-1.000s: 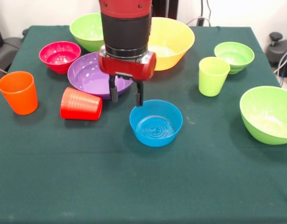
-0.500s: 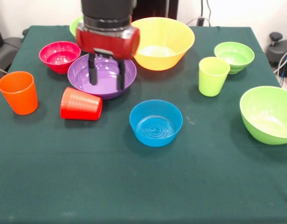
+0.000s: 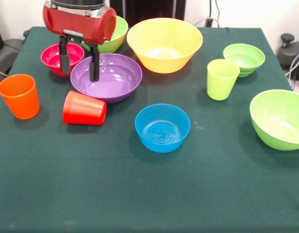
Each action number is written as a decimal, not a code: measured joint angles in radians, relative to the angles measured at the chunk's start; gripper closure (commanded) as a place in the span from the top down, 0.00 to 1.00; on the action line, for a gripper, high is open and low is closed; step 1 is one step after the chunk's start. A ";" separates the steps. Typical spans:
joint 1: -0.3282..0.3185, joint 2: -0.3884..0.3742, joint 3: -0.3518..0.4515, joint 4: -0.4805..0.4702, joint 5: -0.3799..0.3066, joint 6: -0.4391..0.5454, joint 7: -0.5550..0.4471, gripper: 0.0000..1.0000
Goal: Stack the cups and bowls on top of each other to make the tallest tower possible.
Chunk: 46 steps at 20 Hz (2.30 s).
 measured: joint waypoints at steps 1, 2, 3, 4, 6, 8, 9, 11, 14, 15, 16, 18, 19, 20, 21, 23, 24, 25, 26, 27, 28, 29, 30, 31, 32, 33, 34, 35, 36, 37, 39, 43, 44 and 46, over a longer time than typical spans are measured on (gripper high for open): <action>-0.003 0.001 0.000 0.001 0.000 0.000 0.000 1.00; -0.005 0.002 0.000 0.001 0.000 0.000 0.000 1.00; -0.009 0.003 0.000 0.002 0.000 0.000 0.000 1.00; -0.018 0.007 0.000 0.003 0.000 0.000 0.000 1.00; -0.025 0.010 0.000 0.005 0.000 0.000 0.000 1.00; -0.041 0.015 0.000 0.008 0.000 0.000 0.000 1.00; -0.047 0.016 0.001 0.009 -0.002 0.000 0.000 1.00; -0.054 0.018 0.001 0.010 -0.007 0.000 0.000 1.00; -0.069 0.025 0.001 0.010 -0.029 0.000 0.000 1.00; -0.081 0.032 0.004 0.012 -0.045 0.000 0.000 1.00; -0.085 0.033 0.005 0.013 -0.050 0.000 0.000 1.00; -0.091 0.035 0.007 0.014 -0.059 0.000 0.000 1.00; -0.095 0.036 0.010 0.015 -0.066 0.000 0.000 1.00; -0.101 0.036 0.014 0.017 -0.075 0.000 0.000 1.00; -0.109 0.036 0.021 0.017 -0.085 0.000 0.000 1.00; -0.118 0.036 0.029 0.018 -0.092 0.000 0.000 1.00; -0.120 0.036 0.030 0.017 -0.094 0.000 0.000 1.00; -0.124 0.036 0.034 0.017 -0.097 0.000 0.000 1.00; -0.130 0.036 0.040 0.017 -0.104 0.000 0.000 1.00; -0.133 0.036 0.042 0.017 -0.107 0.000 0.000 1.00; -0.134 0.036 0.043 0.017 -0.108 0.000 0.000 1.00; -0.137 0.036 0.046 0.017 -0.112 0.000 0.000 1.00; -0.140 0.036 0.049 0.017 -0.115 0.000 0.000 1.00; -0.144 0.037 0.053 0.017 -0.119 0.000 0.000 1.00; -0.147 0.037 0.055 0.017 -0.122 0.000 0.000 1.00; -0.148 0.039 0.057 0.017 -0.125 0.000 0.000 1.00; -0.151 0.043 0.061 0.017 -0.132 0.000 0.000 1.00; -0.152 0.046 0.064 0.017 -0.135 0.000 0.000 1.00; -0.153 0.048 0.065 0.017 -0.137 0.000 0.000 1.00; -0.153 0.053 0.068 0.017 -0.141 0.000 0.000 1.00; -0.153 0.065 0.075 0.017 -0.151 0.000 0.000 1.00; -0.154 0.086 0.091 0.017 -0.165 0.000 0.000 1.00; -0.154 0.088 0.093 0.017 -0.166 0.000 0.000 1.00; -0.155 0.098 0.099 0.017 -0.170 0.000 0.000 1.00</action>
